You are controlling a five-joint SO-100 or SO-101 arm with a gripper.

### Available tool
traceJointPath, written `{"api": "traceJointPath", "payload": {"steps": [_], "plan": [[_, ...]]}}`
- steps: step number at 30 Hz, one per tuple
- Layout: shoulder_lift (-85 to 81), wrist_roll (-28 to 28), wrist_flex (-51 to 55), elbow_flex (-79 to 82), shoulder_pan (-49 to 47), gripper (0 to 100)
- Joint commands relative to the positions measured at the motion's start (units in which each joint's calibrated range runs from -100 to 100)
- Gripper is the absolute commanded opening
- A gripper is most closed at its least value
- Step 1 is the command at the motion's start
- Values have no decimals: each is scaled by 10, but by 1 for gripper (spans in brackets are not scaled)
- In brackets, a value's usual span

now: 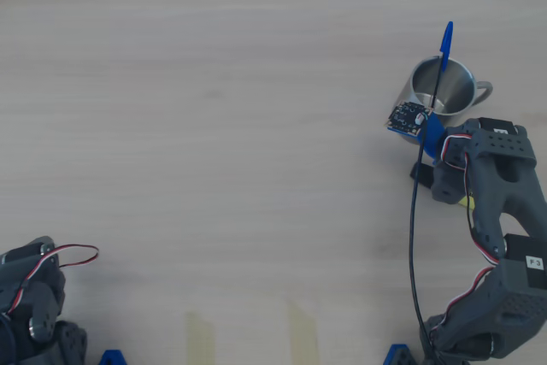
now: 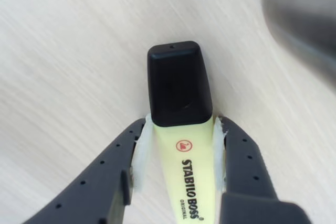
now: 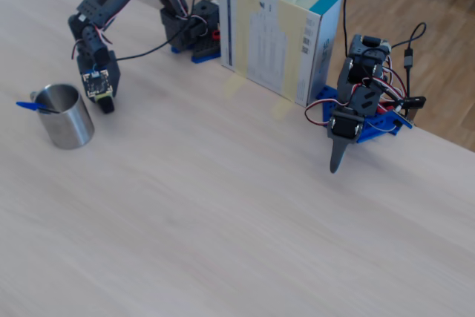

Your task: Grab the yellow pen and put it in the silver cup.

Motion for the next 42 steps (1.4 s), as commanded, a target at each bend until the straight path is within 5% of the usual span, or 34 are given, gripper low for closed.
{"api": "traceJointPath", "payload": {"steps": [1,13,18,42], "plan": [[-2,-2,3,2,1,18],[-2,-1,6,3,1,18],[-3,-1,3,3,0,9],[-67,-1,4,15,-6,9]]}}
